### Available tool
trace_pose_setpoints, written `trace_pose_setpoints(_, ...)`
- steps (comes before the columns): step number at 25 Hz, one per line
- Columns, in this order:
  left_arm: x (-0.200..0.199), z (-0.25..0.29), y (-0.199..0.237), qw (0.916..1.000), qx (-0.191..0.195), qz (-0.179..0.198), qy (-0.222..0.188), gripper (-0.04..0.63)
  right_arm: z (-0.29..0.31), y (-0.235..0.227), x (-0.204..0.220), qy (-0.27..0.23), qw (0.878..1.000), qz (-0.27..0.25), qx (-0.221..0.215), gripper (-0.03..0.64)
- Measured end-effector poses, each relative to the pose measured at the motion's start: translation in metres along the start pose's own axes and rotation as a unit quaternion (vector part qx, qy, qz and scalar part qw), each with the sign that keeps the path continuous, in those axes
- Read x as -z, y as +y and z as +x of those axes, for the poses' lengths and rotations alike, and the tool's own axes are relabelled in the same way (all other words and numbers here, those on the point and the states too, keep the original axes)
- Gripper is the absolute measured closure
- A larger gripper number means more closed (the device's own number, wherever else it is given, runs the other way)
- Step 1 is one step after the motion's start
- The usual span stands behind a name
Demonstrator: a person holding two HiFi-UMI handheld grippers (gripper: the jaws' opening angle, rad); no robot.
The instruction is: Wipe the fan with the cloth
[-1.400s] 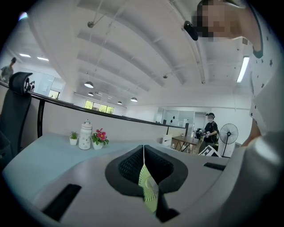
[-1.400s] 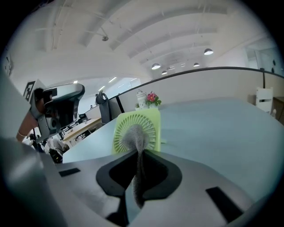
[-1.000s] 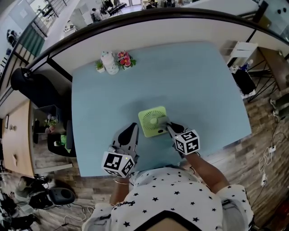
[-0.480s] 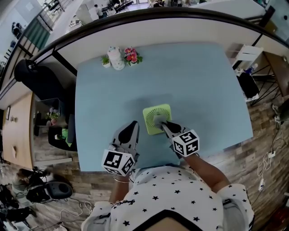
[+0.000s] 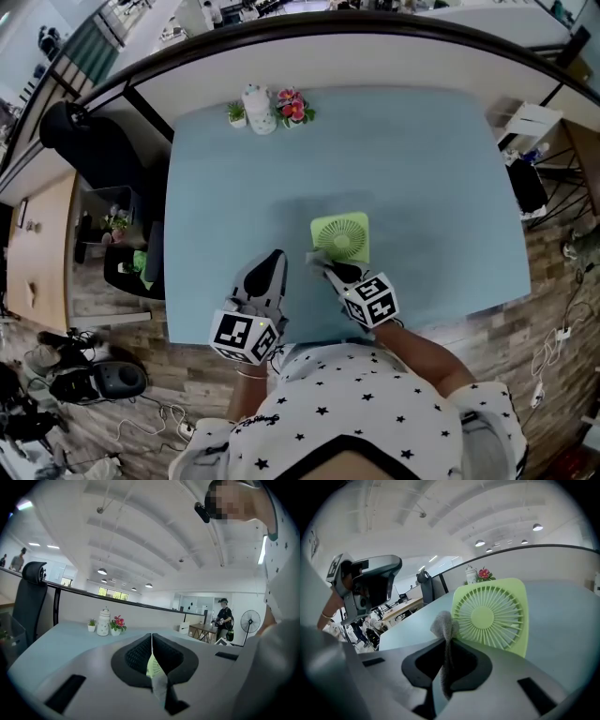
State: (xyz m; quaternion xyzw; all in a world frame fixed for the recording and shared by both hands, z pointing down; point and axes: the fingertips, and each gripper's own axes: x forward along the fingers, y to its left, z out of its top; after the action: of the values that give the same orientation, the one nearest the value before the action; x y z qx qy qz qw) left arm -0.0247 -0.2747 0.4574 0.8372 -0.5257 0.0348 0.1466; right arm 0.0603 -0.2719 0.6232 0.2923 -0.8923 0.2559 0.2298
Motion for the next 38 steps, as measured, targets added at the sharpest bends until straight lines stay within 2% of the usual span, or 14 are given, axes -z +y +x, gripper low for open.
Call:
trace_pose_setpoints(8,0.003,0.007,-0.001,1.0000,0.005,0.000,0.004,0.563,-0.005,-0.015,0.011,0.009,1.000,0.009,0.016,0.588)
trace_pose_setpoints(23,0.000,0.036,-0.030,0.9986,0.051,0.010,0.009,0.563,-0.048,-0.071,0.035,0.008,0.995,0.048,0.084,0.588)
trace_pose_setpoints(30,-0.003,0.034,-0.030,0.9988,0.046,0.013,0.007,0.563,-0.050,-0.074,0.036,0.008,0.995,0.047,0.085,0.588)
trace_pose_setpoints(34,-0.004,0.031,-0.028,0.9991,0.040,0.012,0.003,0.563,-0.057,-0.066,0.020,-0.014,0.996,0.056,0.065,0.588)
trace_pose_setpoints(38,-0.009,0.026,-0.023,0.9995,0.030,0.014,-0.003,0.563,-0.072,-0.063,-0.023,-0.076,0.994,0.060,0.055,0.588)
